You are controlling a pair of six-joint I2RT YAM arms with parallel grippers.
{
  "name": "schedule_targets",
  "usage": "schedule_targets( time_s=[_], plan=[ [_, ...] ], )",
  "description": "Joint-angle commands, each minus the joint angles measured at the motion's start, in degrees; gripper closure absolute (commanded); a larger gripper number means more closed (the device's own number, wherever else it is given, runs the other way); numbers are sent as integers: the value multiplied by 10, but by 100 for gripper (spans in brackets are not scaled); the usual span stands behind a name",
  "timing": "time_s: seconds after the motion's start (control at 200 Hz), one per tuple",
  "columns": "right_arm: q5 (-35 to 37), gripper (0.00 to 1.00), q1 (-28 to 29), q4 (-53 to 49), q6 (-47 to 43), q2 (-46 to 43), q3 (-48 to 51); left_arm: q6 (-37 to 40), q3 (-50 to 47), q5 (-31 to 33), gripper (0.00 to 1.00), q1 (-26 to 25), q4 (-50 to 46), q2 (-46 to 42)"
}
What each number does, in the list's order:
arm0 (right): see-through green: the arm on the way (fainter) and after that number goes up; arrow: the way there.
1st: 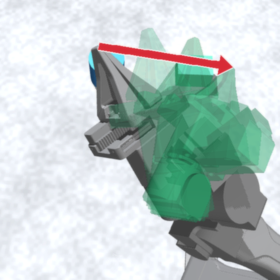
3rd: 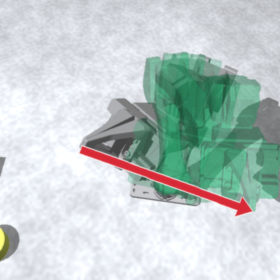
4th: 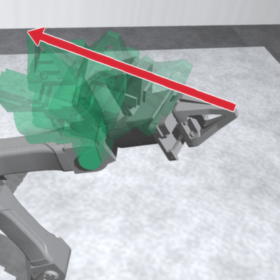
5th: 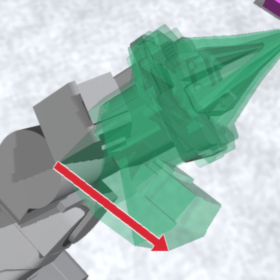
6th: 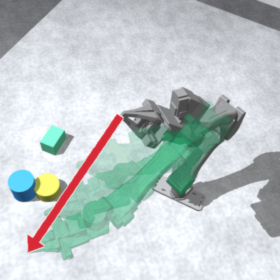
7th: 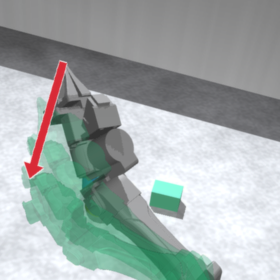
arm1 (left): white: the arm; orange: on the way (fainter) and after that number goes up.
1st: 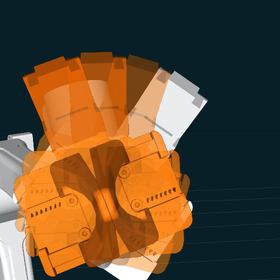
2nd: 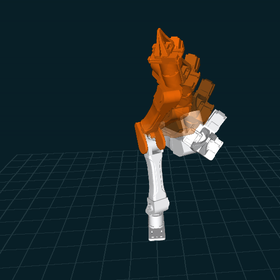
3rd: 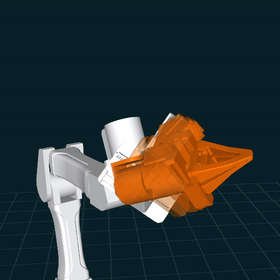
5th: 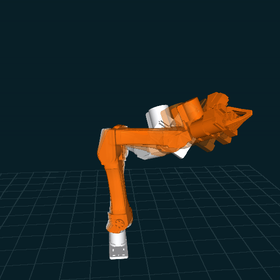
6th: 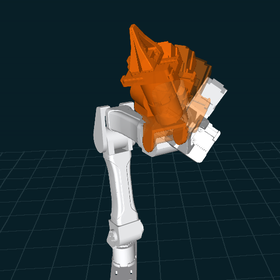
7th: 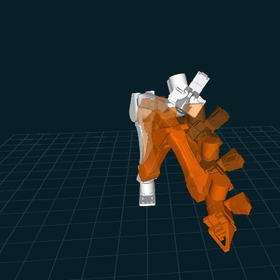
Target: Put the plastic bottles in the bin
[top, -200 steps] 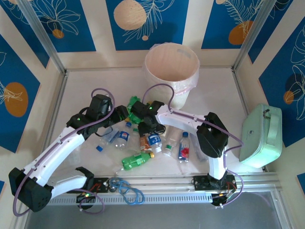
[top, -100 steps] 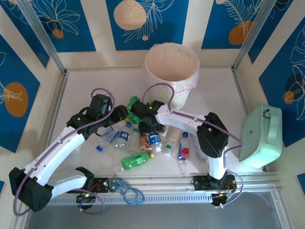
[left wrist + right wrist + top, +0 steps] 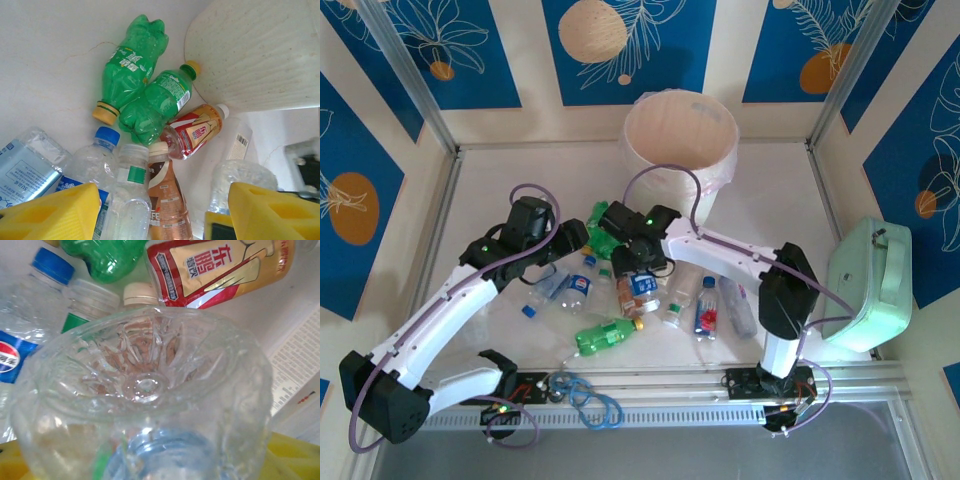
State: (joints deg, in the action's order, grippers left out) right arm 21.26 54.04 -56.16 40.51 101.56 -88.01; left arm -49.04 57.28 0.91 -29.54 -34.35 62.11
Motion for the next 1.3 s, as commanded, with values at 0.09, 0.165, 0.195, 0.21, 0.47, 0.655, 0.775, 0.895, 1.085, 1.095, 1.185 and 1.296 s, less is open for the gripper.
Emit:
schedule_targets(
  time_s=[0.09,0.165,0.195,0.21,0.47,0.655,0.775,0.895,1.085,1.095,1.185,1.296],
  plan=[
    [8,33,2,4,16,-66,-10,11,20,-9,31,7,5,0],
    [3,33,-3,12,18,-92,-14,14,21,-15,31,7,12,0],
    [0,33,-5,17,19,-102,-16,15,22,-18,32,8,14,-1],
    [-1,33,-6,19,20,-107,-16,16,23,-19,32,8,16,-1],
    [-55,35,-47,79,49,-206,3,26,22,-35,32,8,38,-12],
    [-87,35,-71,111,69,-263,24,22,17,-33,31,8,33,-10],
    [-96,35,-81,122,77,-292,31,18,14,-36,32,8,35,-9],
    [-108,36,-96,131,83,-314,34,16,10,-38,32,8,38,-9],
    [-130,36,-126,137,90,-336,33,14,4,-42,33,8,42,-7],
    [-132,36,-127,138,90,-336,32,13,3,-42,33,8,42,-7],
    [-142,36,-140,139,91,-339,29,12,-2,-43,32,8,46,-7],
    [-151,36,-151,141,87,-339,19,10,-2,-48,33,8,51,-1]
  ],
)
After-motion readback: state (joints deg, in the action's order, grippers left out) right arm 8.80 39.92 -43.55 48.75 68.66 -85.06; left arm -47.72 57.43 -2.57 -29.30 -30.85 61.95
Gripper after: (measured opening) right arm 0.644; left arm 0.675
